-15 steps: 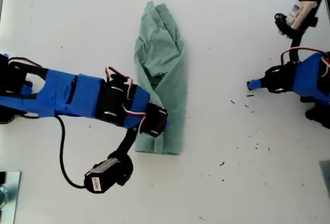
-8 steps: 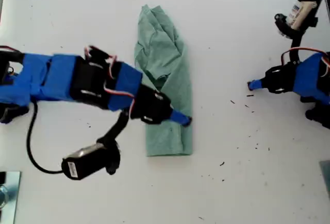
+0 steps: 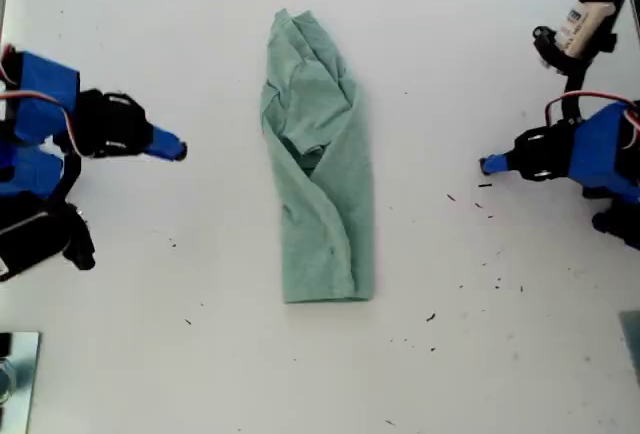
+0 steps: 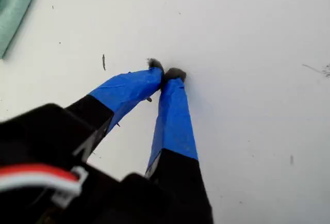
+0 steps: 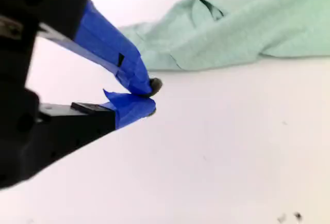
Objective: Fold t shirt
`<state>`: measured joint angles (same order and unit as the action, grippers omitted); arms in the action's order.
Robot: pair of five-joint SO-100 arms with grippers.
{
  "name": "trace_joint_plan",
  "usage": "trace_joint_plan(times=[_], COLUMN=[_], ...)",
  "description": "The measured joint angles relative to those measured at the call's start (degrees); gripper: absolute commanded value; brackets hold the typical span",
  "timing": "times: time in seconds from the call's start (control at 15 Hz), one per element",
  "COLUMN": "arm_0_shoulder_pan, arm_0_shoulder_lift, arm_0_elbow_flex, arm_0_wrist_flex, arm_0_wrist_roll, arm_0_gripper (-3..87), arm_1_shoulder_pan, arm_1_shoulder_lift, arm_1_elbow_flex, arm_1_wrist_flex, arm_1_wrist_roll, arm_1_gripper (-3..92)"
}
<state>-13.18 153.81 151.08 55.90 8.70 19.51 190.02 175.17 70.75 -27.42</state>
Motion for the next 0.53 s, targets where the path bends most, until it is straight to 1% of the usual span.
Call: trace_joint_plan(times=[0.07,0.13,0.27,0.33,0.4,0.47,0.53], arm_0_shoulder_pan=[3.2,4.7,4.7,4.9,5.1,6.5,9.3], arm_0_shoulder_lift=[6.8,14.8,27.0,22.4,12.0,-2.1,-15.5], arm_0_elbow_flex=[9.6,17.9,22.1,17.8,8.2,-4.8,-19.7], arm_0_wrist_flex=[-2.8,-3.1,0.1,1.8,6.4,11.8,15.1], arm_0_wrist_roll=[-4.1,-7.6,-9.8,-10.3,-10.5,-10.5,-10.3], arm_0_gripper=[-0.1,-0.2,-0.2,-0.2,-0.2,-0.2,-0.2], arm_1_shoulder_pan=[0.0,0.0,-1.0,-3.3,-5.3,-7.9,-11.0], arm_1_shoulder_lift=[0.0,0.0,-0.1,-1.2,-8.9,-19.0,-30.6], arm_1_elbow_flex=[0.0,0.0,-0.2,-1.8,-8.1,-18.5,-31.3], arm_1_wrist_flex=[0.0,0.0,0.4,1.4,3.3,5.0,7.1], arm_1_wrist_roll=[0.2,0.4,1.7,3.3,4.8,5.4,6.2], arm_1_gripper=[2.5,2.5,2.4,2.4,2.4,2.3,2.3])
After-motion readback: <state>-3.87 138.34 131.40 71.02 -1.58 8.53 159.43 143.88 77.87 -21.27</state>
